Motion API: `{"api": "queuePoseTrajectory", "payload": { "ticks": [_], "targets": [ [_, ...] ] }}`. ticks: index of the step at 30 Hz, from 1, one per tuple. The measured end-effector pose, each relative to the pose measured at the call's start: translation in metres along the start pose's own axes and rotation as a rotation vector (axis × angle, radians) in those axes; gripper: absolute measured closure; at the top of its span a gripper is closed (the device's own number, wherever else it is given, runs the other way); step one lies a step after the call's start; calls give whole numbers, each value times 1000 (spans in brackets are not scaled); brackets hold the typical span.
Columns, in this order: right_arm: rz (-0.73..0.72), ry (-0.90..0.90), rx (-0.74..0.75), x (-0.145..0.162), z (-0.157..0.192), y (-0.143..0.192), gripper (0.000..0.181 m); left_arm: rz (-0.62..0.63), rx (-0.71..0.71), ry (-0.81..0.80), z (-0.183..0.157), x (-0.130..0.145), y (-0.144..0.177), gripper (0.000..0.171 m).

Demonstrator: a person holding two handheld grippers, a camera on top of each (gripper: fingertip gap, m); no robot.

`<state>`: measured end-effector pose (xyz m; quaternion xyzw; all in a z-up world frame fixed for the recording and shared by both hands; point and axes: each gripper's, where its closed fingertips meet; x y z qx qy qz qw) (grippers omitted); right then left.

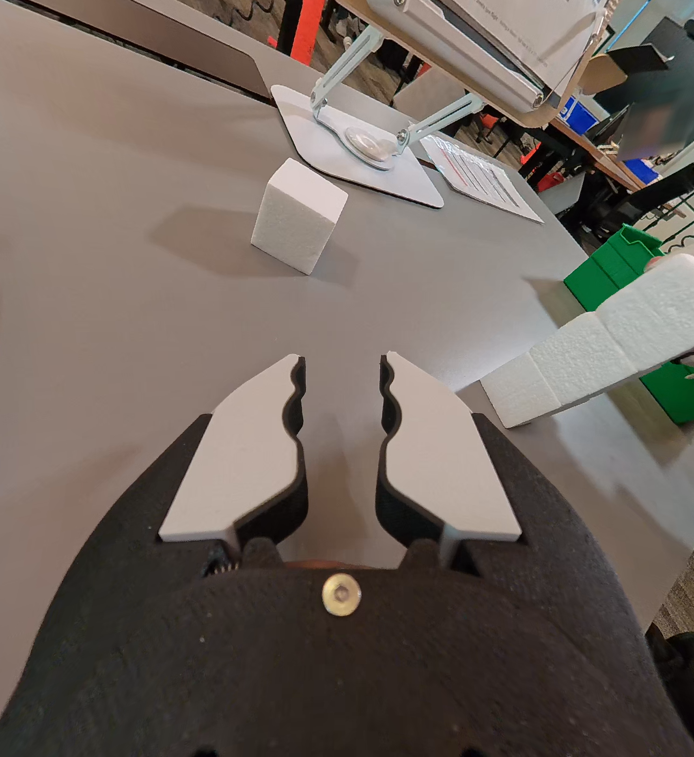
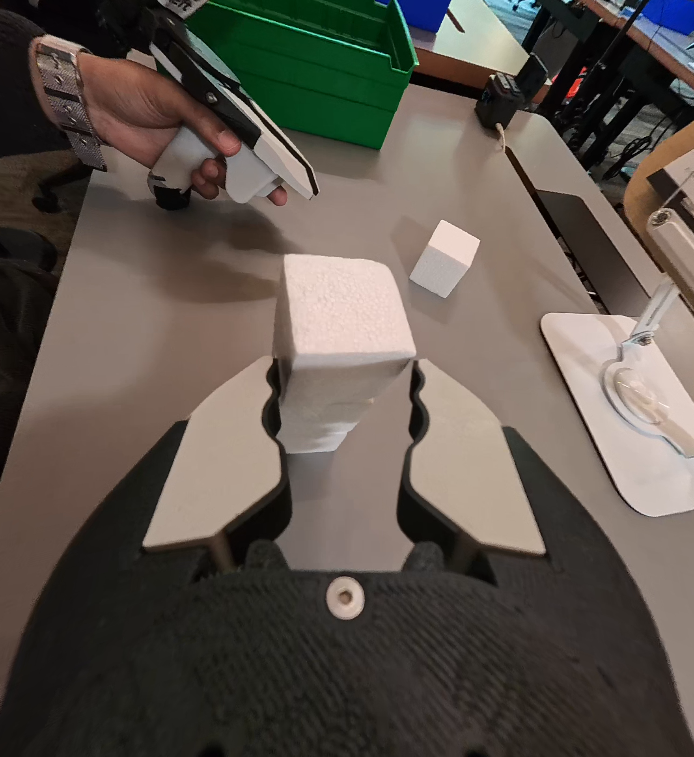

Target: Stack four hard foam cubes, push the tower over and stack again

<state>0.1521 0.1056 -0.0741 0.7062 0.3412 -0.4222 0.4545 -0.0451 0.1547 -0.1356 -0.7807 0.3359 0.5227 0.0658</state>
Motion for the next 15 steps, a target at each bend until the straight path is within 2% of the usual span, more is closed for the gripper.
{"api": "queuePoseTrajectory", "payload": {
  "ticks": [4, 10, 15],
  "targets": [
    [41, 3, 11, 8, 0, -3, 107, 2, 0, 1, 0, 0, 0, 136],
    [50, -33, -4, 12, 3, -3, 103, 2, 3, 4, -1, 0, -1, 136],
    [-38, -94, 44, 5, -4, 8, 104, 5, 21, 4, -6, 0, -7, 136]
  ]
}}
Point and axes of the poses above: each gripper's, where its closed fingertips meet, y back along the fingers, x out of its underside, z = x × y across the jaws, and after that the axes turned 8 degrees about -z, right-handed
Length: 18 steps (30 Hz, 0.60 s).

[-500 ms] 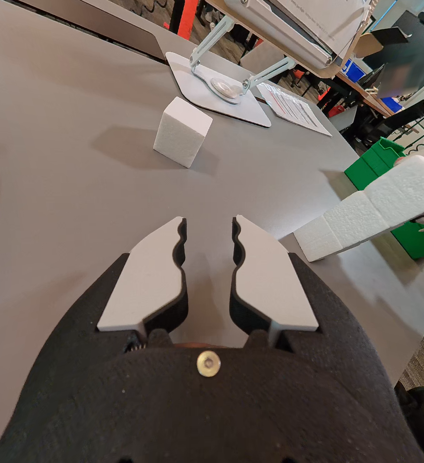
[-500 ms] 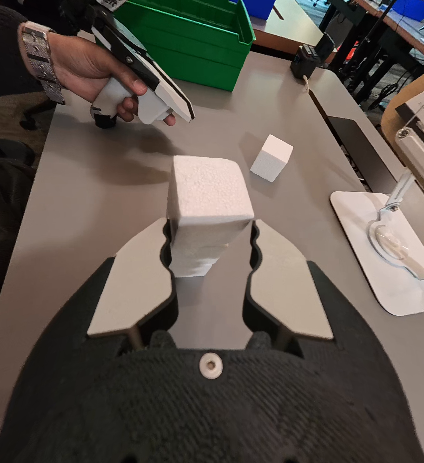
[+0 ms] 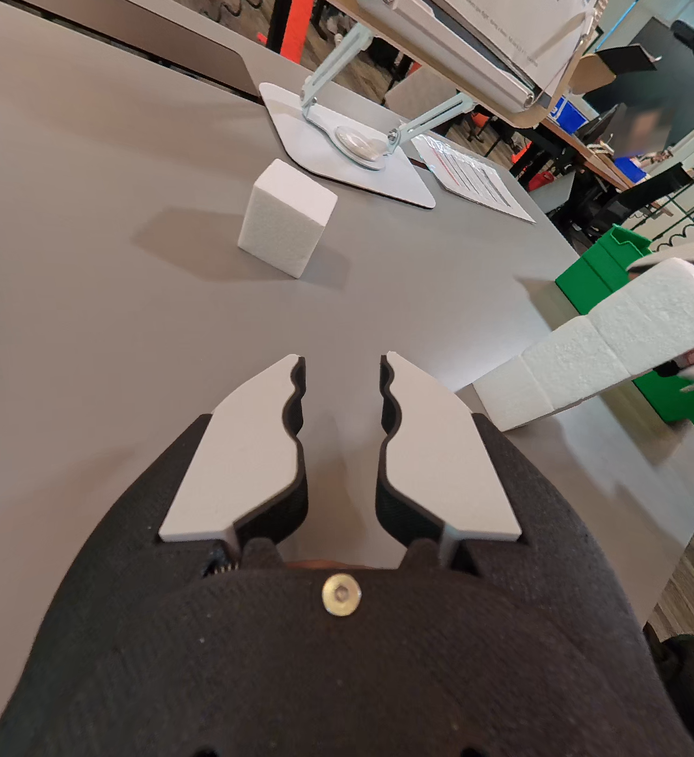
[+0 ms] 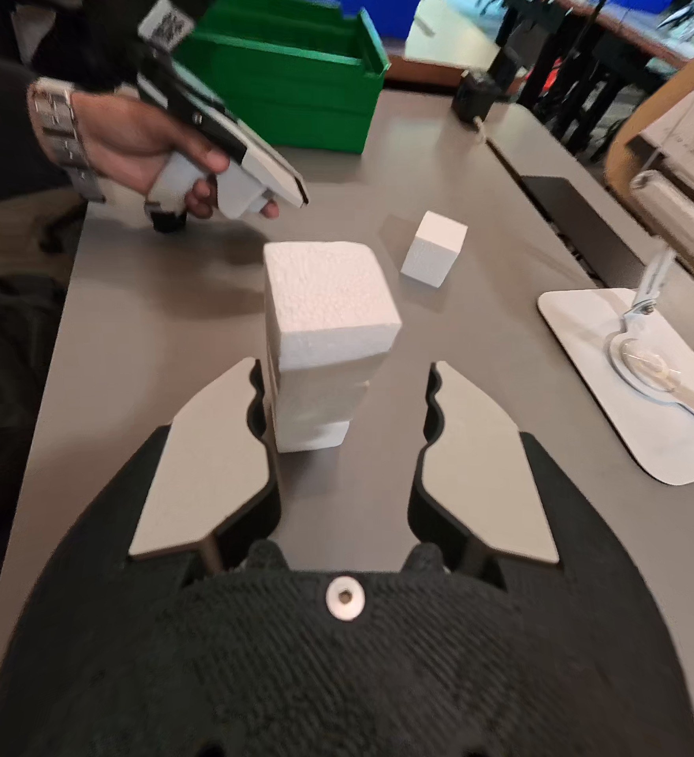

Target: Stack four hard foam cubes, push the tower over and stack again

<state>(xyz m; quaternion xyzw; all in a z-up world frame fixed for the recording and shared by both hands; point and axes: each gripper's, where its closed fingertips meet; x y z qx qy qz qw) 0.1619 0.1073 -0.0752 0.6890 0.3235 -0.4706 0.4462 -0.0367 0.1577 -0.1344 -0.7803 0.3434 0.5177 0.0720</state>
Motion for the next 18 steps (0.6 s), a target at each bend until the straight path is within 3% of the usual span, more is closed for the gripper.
{"api": "queuePoseTrajectory", "payload": {
  "ticks": [5, 9, 18],
  "targets": [
    [-192, -160, 121, -9, -25, 23, 108, 17, 27, -16, -8, 2, -8, 136],
    [-297, -299, 112, -6, -30, 38, 108, 17, 42, -14, -13, 1, -13, 136],
    [-236, -255, 181, 5, -12, 38, 116, 36, 121, -49, -40, 4, -40, 137]
  ]
}}
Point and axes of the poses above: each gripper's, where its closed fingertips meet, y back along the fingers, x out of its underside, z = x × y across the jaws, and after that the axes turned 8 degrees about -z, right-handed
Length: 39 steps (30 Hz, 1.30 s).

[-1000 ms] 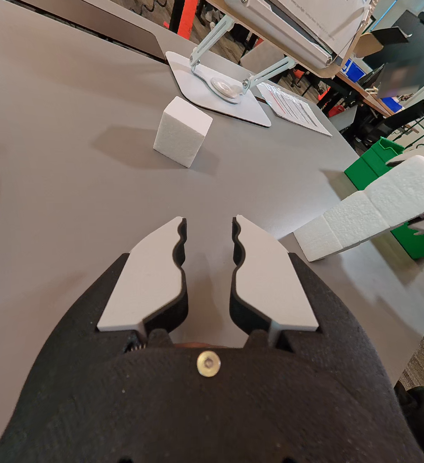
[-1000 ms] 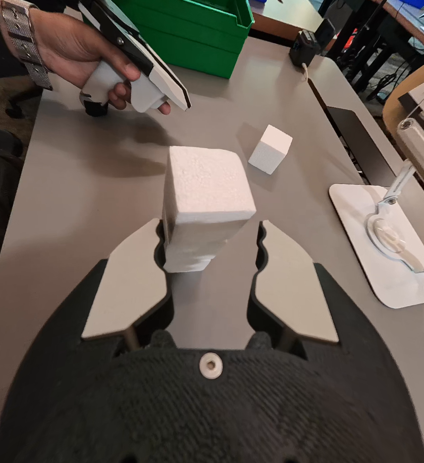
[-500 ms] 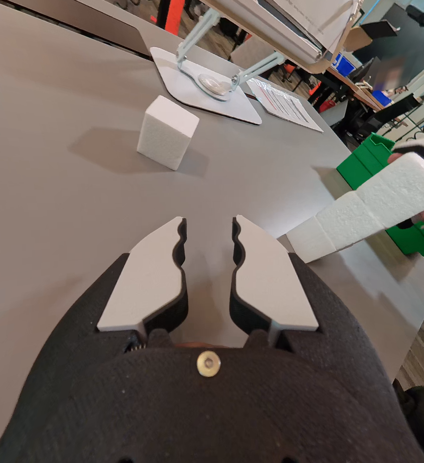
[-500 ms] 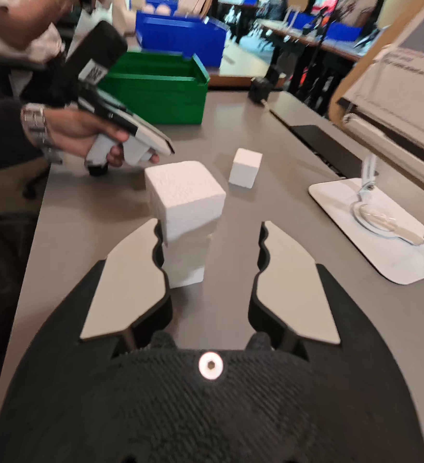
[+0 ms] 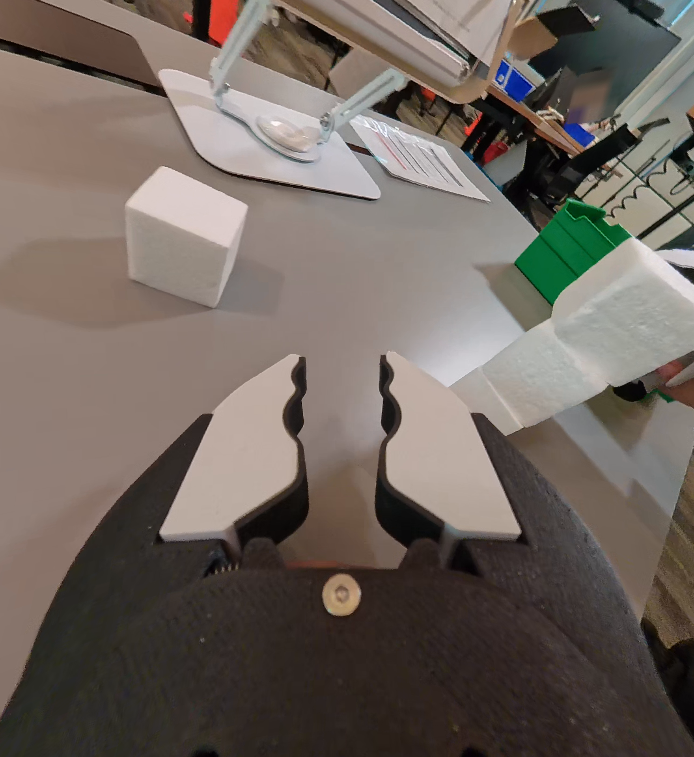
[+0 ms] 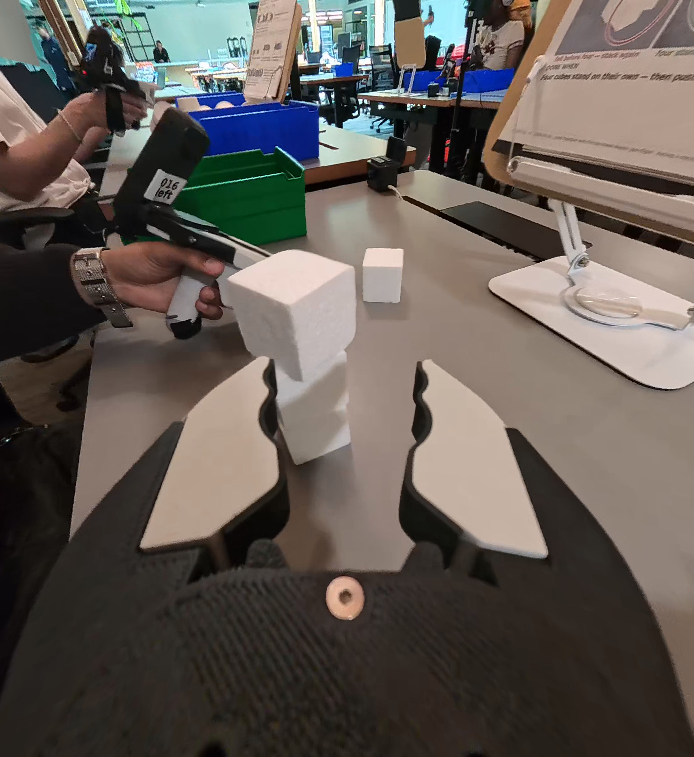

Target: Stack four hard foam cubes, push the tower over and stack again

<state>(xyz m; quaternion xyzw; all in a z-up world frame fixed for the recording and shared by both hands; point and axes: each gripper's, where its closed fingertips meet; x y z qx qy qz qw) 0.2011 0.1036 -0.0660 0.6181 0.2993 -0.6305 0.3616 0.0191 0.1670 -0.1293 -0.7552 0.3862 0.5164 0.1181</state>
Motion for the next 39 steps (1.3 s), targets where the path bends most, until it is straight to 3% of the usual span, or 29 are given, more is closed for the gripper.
{"api": "queuePoseTrajectory", "payload": {
  "ticks": [15, 31, 39],
  "targets": [
    [115, 102, -105, 21, 50, -21, 122, 35, 43, -39, -15, 6, -16, 137],
    [116, 138, -135, 19, 53, -24, 130, 35, 39, -50, -15, 7, -10, 137],
    [126, 133, -106, 21, 45, -20, 131, 25, 106, -84, -42, 11, -10, 138]
  ]
}}
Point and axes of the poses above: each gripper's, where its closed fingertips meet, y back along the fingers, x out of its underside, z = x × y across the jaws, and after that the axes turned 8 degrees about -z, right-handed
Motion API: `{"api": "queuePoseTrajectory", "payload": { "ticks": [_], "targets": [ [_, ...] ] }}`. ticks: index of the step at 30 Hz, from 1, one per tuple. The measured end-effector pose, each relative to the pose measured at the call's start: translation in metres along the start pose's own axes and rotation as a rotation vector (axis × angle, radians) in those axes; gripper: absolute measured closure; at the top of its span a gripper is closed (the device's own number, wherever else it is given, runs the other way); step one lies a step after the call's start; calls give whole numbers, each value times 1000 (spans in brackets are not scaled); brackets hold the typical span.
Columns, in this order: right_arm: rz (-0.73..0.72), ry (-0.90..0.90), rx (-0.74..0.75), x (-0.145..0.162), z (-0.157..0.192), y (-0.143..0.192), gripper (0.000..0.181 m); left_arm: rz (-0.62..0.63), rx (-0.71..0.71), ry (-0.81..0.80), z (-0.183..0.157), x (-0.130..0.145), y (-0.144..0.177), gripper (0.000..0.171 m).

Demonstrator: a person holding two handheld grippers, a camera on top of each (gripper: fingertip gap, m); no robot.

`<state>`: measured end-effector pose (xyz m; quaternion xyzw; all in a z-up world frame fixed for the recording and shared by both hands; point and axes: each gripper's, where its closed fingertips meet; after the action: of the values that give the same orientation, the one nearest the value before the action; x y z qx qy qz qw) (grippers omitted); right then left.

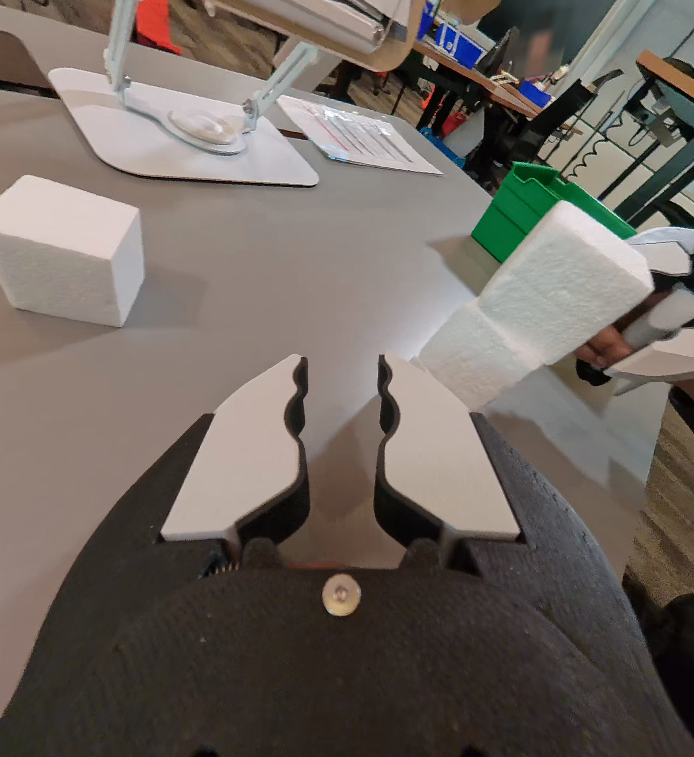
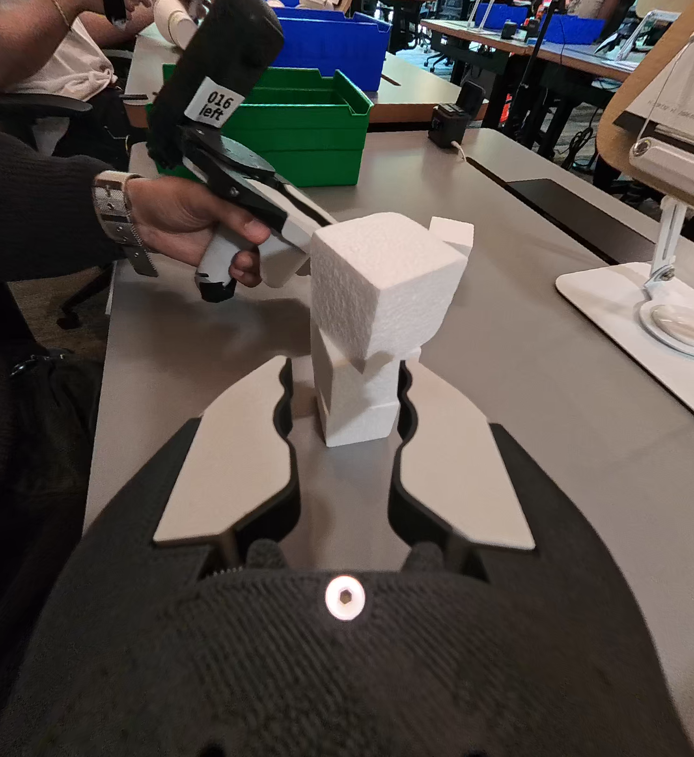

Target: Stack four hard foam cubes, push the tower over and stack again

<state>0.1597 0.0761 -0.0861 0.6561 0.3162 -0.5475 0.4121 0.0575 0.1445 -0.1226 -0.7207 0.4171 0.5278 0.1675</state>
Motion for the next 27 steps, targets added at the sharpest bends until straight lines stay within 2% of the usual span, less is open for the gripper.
{"api": "queuePoseTrajectory", "payload": {
  "ticks": [13, 18, 27],
  "targets": [
    [29, 24, -27, 5, 7, -3, 136, 63, 118, -211, -57, 26, -11, 140],
    [18, 24, -39, 1, 10, -4, 138, 54, 107, -286, -59, 26, -11, 141],
    [24, 31, -47, 1, 13, -6, 138, 49, 106, -258, -56, 25, -11, 141]
  ]
}}
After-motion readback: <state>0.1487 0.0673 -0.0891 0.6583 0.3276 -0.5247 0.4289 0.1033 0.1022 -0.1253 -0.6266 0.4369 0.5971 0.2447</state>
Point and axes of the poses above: each gripper's, where its closed fingertips meet, y back along the fingers, x out of its underside, z = x × y across the jaws, and after that the axes turned 8 degrees about -z, right-handed
